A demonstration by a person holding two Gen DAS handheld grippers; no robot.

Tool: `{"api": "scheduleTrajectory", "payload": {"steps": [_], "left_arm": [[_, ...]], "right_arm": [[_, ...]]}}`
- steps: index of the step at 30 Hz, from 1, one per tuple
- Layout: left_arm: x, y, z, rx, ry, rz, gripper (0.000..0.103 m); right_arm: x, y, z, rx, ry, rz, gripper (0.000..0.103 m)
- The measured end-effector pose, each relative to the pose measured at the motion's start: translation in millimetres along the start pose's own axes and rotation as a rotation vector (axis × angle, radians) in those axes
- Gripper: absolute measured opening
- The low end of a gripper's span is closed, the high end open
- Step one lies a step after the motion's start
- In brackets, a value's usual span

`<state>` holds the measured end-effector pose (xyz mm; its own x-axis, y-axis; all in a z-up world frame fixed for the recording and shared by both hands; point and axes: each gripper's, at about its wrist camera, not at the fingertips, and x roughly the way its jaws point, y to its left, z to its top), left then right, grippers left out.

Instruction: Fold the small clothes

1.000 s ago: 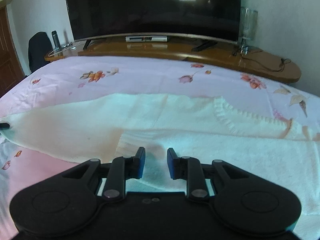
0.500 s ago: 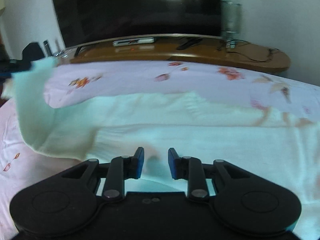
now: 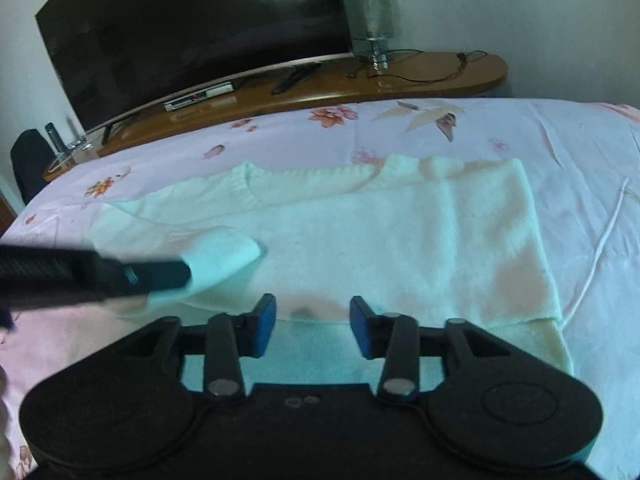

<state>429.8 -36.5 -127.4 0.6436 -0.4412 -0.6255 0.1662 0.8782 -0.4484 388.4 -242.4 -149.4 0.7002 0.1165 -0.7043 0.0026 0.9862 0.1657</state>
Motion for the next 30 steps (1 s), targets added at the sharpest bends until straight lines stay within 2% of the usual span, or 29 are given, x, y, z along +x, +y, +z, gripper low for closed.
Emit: {"api": "scheduleTrajectory", "payload": {"steps": [2,5,8,11,12,15,17,18,19,20,22,24,26,30], "left_arm": [[-14,3,5,0.005,-0.061,0.017,0.094],[-19,8,15,0.004,-0.054,0.023,0.094],[-22,23,16,-0.01,-0.068,0.102,0.094],[-22,45,9,0.01,-0.063,0.206,0.094],[-21,54,5,0.009,-0.057,0.232,0.094],[-21,76,-5,-0.011,-0.043,0.306,0.094],[-18,85,-11,-0.002,-0.038,0.349,0.094],[-18,88,-13,0.004,-0.033,0.36,0.094],[-17,90,-15,0.009,-0.028,0.367,0.094],[-17,90,-17,0.017,-0.027,0.371,0.094],[-13,87,-19,0.044,-0.028,0.371,0.094],[-9,81,-20,0.073,-0.029,0.367,0.094],[-4,76,-20,0.093,-0.027,0.362,0.094],[4,66,-24,0.123,-0.01,0.351,0.094]], "right_arm": [[-2,15,-1,-0.043,-0.007,0.026,0.048],[-1,38,-3,-0.095,-0.014,0.07,0.063],[2,61,-6,-0.158,-0.02,0.076,0.065],[10,86,-11,-0.289,-0.044,0.018,0.065],[14,92,-14,-0.319,-0.044,0.005,0.063],[30,103,-17,-0.375,-0.029,-0.03,0.048],[37,110,-20,-0.426,-0.026,-0.054,0.046],[38,111,-21,-0.445,-0.033,-0.06,0.037],[39,111,-21,-0.455,-0.035,-0.064,0.02],[38,107,-18,-0.444,-0.043,-0.066,0.014],[28,91,-11,-0.342,-0.073,-0.038,0.01],[17,63,2,-0.19,-0.093,-0.017,0.01],[3,29,13,-0.013,-0.102,0.043,0.01],[-6,-38,20,0.203,-0.099,-0.011,0.01]]}}
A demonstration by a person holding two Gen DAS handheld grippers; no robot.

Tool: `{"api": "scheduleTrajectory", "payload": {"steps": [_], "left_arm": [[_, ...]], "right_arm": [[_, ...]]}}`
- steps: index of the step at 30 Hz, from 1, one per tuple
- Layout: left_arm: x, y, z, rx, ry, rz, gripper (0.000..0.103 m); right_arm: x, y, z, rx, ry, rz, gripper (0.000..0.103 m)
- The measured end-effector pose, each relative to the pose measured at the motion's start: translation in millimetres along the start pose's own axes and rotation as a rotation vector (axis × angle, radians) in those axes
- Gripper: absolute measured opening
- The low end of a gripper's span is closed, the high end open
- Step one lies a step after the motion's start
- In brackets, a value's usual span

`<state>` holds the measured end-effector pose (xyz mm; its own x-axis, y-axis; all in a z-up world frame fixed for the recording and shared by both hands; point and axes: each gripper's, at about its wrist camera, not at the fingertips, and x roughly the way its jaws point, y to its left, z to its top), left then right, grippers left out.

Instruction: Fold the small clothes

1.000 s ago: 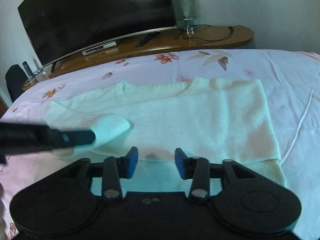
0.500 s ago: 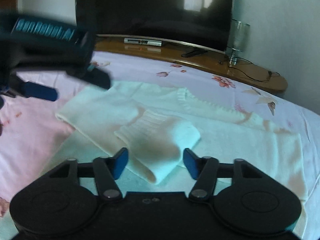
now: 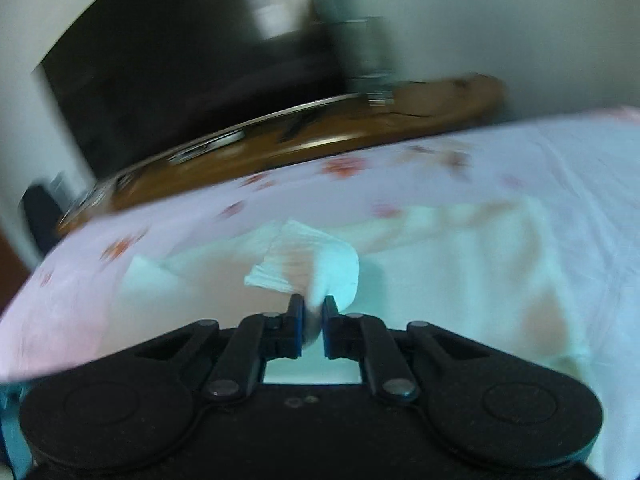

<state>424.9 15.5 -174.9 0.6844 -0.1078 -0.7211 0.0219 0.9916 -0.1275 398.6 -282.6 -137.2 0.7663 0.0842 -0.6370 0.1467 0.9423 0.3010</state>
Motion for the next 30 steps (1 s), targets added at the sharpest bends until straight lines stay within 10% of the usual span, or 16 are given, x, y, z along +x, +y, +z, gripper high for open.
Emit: {"api": "scheduleTrajectory", "payload": {"steps": [3,10,17,20,25,30], "left_arm": [[6,-8,-6,0.039,0.03,0.008,0.094],[9,-6,-10,0.059,0.022,0.075,0.094],[14,0,-9,0.053,0.0,0.133,0.094],[15,5,-6,0.039,-0.018,0.157,0.094],[19,17,2,-0.043,-0.045,0.153,0.094],[25,12,3,-0.027,-0.057,0.153,0.094]], "right_arm": [[12,-38,0,0.137,0.122,0.029,0.026],[-9,-52,-9,0.178,0.073,0.017,0.071],[11,6,-17,-0.141,0.073,-0.082,0.068],[22,26,-24,-0.298,0.064,-0.204,0.041],[2,-12,-5,-0.123,-0.029,-0.261,0.02],[-7,-51,-1,0.041,0.028,-0.182,0.031]]}}
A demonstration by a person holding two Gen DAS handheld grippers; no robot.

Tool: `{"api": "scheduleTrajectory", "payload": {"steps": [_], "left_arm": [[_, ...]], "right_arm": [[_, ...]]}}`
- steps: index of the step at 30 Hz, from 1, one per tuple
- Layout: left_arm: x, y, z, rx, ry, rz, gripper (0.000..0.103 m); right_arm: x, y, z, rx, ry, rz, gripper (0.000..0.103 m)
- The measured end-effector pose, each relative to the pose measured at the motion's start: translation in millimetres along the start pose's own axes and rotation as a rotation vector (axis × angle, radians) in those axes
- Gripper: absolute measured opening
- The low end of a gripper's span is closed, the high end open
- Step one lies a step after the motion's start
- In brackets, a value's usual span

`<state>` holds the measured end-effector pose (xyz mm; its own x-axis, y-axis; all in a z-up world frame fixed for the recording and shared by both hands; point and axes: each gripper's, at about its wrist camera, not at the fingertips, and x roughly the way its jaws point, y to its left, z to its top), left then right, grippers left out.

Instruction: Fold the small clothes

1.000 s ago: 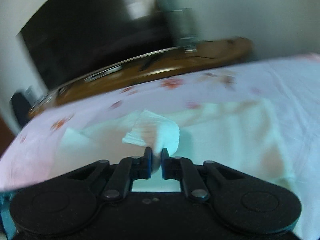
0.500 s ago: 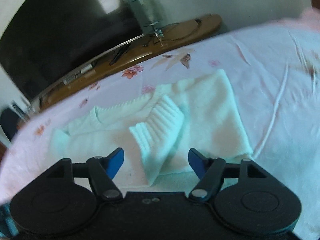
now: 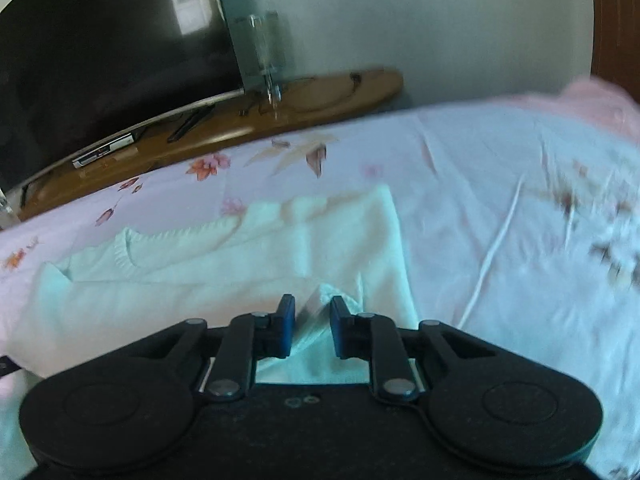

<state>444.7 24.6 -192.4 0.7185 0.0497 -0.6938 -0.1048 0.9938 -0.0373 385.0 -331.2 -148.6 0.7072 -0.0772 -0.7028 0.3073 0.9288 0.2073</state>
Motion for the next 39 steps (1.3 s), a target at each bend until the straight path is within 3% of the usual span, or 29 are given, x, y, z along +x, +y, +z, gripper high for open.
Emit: {"api": "scheduleTrajectory", "payload": {"steps": [2,5,6,7,9,14,17,20,23,25,27,28,30,32,39], "left_arm": [[1,-1,0,0.005,-0.01,0.002,0.094],[3,1,2,-0.024,-0.014,-0.009,0.089],[3,1,2,-0.029,-0.013,-0.016,0.071],[4,0,3,-0.026,-0.012,-0.027,0.064],[2,-1,4,-0.023,-0.019,-0.04,0.034],[-6,-3,4,-0.025,-0.065,-0.059,0.029],[-4,-3,0,-0.005,-0.045,-0.076,0.018],[-1,-4,-5,0.012,-0.031,-0.067,0.017],[-5,-7,-5,0.076,-0.025,-0.057,0.019],[-11,-5,-3,0.098,0.002,-0.043,0.031],[-21,4,-3,0.09,0.006,-0.028,0.058],[-28,11,-3,0.068,0.002,-0.026,0.061],[-40,22,1,0.015,-0.013,-0.048,0.062],[-45,23,8,-0.001,-0.025,-0.069,0.062],[-7,-27,26,0.001,0.017,-0.172,0.062]], "right_arm": [[0,-7,-5,0.037,0.026,0.037,0.035],[3,-6,-8,0.041,0.015,0.035,0.025],[5,-7,-7,0.055,0.013,0.036,0.024],[9,-7,-5,0.066,0.02,0.045,0.017],[12,-1,-3,0.057,0.016,0.064,0.006],[-18,17,12,-0.115,-0.143,0.058,0.006],[-13,0,12,-0.113,-0.115,0.003,0.006],[9,-15,-4,-0.083,-0.006,-0.013,0.006],[8,-7,-13,-0.152,-0.039,-0.057,0.006],[6,-6,-10,-0.156,-0.058,-0.087,0.014],[0,-6,-7,-0.171,-0.084,-0.107,0.016],[-4,-6,-5,-0.18,-0.101,-0.122,0.016],[-13,-4,-1,-0.192,-0.145,-0.143,0.02],[-19,-1,4,-0.208,-0.16,-0.107,0.02],[12,28,3,-0.285,-0.092,-0.039,0.02]]}}
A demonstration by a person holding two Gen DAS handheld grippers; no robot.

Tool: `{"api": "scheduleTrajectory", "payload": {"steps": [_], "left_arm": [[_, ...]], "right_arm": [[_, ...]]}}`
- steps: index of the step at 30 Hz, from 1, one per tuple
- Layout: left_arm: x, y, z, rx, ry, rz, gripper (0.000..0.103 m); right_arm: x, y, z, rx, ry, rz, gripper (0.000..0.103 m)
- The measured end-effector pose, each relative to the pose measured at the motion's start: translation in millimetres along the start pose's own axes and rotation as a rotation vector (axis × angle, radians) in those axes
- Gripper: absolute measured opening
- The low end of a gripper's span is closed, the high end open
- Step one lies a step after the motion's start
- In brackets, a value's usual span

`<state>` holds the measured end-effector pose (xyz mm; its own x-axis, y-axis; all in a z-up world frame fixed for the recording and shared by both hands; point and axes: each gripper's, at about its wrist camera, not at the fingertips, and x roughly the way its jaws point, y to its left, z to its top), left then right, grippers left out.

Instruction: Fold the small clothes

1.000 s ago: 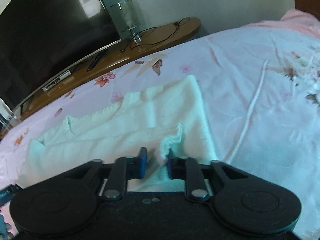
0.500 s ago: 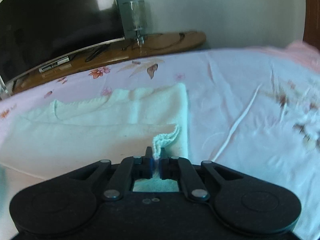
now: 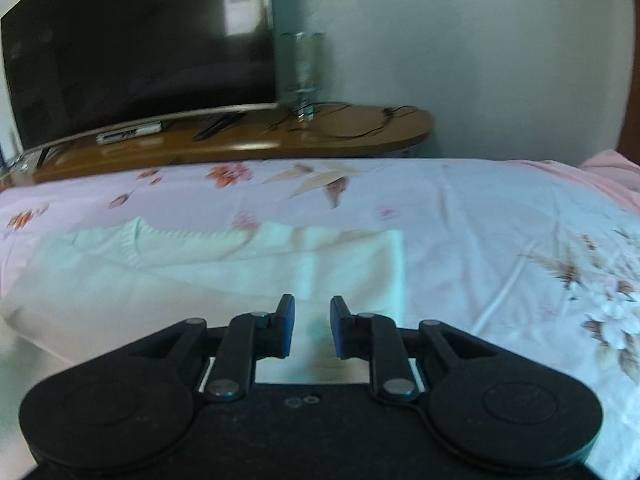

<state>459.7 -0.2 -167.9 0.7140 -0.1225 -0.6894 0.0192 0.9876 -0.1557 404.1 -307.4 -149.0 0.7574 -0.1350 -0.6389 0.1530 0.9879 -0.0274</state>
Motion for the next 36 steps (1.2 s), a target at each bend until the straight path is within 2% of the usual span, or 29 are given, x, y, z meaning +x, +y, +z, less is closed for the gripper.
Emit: {"api": "scheduleTrajectory", "payload": {"steps": [2,3,5,7,11,13,16,18,22,25,29,31,34,36], "left_arm": [[23,-4,-2,0.019,0.031,0.031,0.062],[31,-4,-6,0.024,0.044,0.049,0.066],[32,1,-10,0.031,0.013,0.033,0.07],[29,-2,-5,0.04,0.023,0.054,0.07],[30,-9,16,0.026,-0.022,0.052,0.07],[41,-13,23,0.017,-0.013,0.059,0.07],[61,-15,17,0.024,0.028,0.084,0.072],[58,-16,12,0.039,0.006,0.107,0.08],[40,-14,7,0.013,0.029,0.103,0.08],[23,-25,-7,0.073,0.049,0.098,0.08],[13,-26,-22,0.051,0.063,0.099,0.08],[6,-27,-24,0.042,0.072,0.098,0.08],[-10,-33,-32,0.094,0.074,0.075,0.08],[-21,-34,-42,0.116,0.086,0.074,0.08]], "right_arm": [[10,2,-2,-0.025,0.02,-0.007,0.02],[12,1,-5,-0.041,0.027,-0.022,0.02],[25,-4,-12,-0.076,0.052,-0.068,0.02],[24,-9,-14,-0.09,0.032,-0.068,0.02],[17,-14,-5,-0.053,0.016,-0.037,0.021],[13,-16,-3,-0.049,-0.014,-0.036,0.023],[23,-14,-9,-0.109,0.025,-0.041,0.024],[27,-16,-16,-0.144,0.011,-0.052,0.025],[19,-23,-5,-0.086,0.03,-0.021,0.026],[-5,-20,-7,-0.074,-0.013,0.028,0.028],[-1,-13,-28,-0.123,0.068,0.017,0.03],[-10,-11,-29,-0.129,0.062,0.005,0.03],[-40,-14,-29,-0.061,0.024,0.027,0.033],[-53,-13,-35,-0.053,0.033,0.021,0.033]]}}
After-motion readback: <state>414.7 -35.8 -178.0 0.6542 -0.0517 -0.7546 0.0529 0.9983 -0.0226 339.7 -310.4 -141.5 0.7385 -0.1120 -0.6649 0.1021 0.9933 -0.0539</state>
